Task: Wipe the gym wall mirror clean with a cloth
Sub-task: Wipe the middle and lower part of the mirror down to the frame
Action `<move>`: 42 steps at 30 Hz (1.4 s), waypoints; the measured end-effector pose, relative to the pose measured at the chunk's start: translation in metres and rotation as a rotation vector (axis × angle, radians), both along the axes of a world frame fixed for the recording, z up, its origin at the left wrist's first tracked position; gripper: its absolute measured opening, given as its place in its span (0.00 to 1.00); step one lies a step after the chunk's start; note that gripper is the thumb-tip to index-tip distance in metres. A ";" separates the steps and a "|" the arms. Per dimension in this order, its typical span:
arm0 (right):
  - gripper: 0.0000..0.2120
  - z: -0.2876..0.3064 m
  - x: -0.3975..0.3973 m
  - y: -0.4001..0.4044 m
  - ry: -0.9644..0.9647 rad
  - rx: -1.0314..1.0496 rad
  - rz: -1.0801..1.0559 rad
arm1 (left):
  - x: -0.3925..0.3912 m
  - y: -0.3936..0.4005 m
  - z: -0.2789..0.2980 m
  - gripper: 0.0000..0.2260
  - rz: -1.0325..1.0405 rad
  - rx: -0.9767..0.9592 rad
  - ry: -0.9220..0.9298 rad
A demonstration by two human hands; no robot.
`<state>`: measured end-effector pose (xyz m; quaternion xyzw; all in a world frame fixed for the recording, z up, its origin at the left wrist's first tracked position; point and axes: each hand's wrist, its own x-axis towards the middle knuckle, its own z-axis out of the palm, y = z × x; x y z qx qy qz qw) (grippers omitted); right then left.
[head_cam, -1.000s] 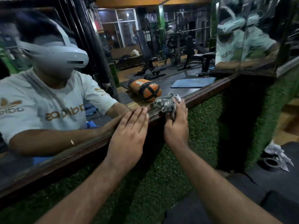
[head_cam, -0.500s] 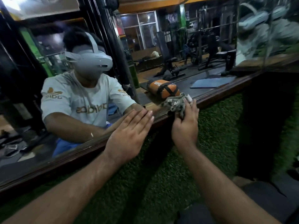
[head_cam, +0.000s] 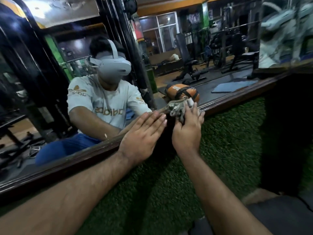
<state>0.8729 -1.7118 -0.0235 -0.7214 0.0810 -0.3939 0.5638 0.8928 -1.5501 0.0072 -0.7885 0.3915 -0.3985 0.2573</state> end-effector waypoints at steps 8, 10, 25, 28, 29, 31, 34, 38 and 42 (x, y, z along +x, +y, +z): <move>0.27 -0.007 0.004 0.003 0.016 0.055 -0.079 | 0.004 0.002 -0.004 0.29 -0.010 0.021 0.003; 0.27 0.004 0.005 0.020 0.026 0.140 -0.085 | 0.003 0.002 -0.002 0.29 -0.005 0.017 0.011; 0.30 -0.025 -0.021 0.088 -0.031 -0.168 0.006 | -0.012 0.080 -0.009 0.27 -0.034 -0.044 0.048; 0.30 -0.035 -0.018 0.074 -0.035 -0.324 -0.028 | -0.014 0.081 -0.008 0.28 -0.018 -0.044 0.043; 0.30 -0.031 -0.016 0.070 -0.020 -0.291 -0.054 | -0.015 0.081 -0.005 0.28 -0.017 -0.050 0.046; 0.30 -0.020 -0.012 0.076 0.035 -0.122 -0.089 | -0.019 0.079 -0.002 0.28 -0.042 -0.061 0.080; 0.31 -0.015 -0.018 0.114 0.013 -0.193 -0.108 | -0.036 0.096 -0.002 0.27 -0.011 -0.098 0.143; 0.32 -0.042 -0.033 0.153 -0.124 -0.554 -0.030 | -0.048 0.161 -0.008 0.31 0.051 -0.129 0.088; 0.32 -0.044 -0.022 0.144 -0.161 -0.543 -0.091 | -0.047 0.169 -0.012 0.34 0.082 -0.097 0.116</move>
